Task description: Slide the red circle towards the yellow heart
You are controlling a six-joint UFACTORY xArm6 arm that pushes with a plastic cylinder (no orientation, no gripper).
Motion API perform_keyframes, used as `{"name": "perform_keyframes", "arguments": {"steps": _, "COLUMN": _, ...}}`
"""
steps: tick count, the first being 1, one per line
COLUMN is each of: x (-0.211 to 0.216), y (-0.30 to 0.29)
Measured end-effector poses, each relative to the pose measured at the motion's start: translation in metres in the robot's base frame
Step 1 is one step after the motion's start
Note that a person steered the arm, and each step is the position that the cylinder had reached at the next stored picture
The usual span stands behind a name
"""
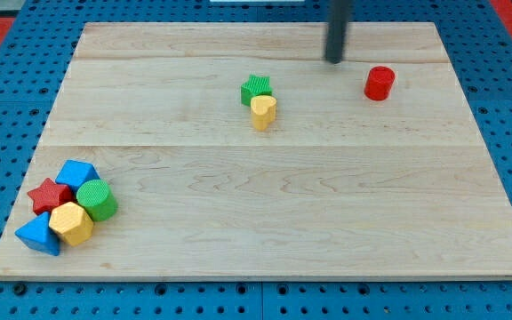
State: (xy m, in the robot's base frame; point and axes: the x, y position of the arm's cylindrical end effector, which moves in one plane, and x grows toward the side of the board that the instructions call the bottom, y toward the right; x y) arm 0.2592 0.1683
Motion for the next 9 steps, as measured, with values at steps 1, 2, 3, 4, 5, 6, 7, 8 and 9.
{"name": "perform_keyframes", "arguments": {"steps": 1, "x": 0.0, "y": 0.089}}
{"name": "perform_keyframes", "arguments": {"steps": 2, "x": 0.051, "y": 0.094}}
{"name": "perform_keyframes", "arguments": {"steps": 3, "x": 0.083, "y": 0.052}}
{"name": "perform_keyframes", "arguments": {"steps": 4, "x": 0.086, "y": 0.01}}
{"name": "perform_keyframes", "arguments": {"steps": 5, "x": 0.039, "y": 0.056}}
{"name": "perform_keyframes", "arguments": {"steps": 6, "x": 0.016, "y": 0.061}}
{"name": "perform_keyframes", "arguments": {"steps": 7, "x": 0.046, "y": 0.02}}
{"name": "perform_keyframes", "arguments": {"steps": 8, "x": 0.064, "y": -0.023}}
{"name": "perform_keyframes", "arguments": {"steps": 9, "x": 0.083, "y": -0.064}}
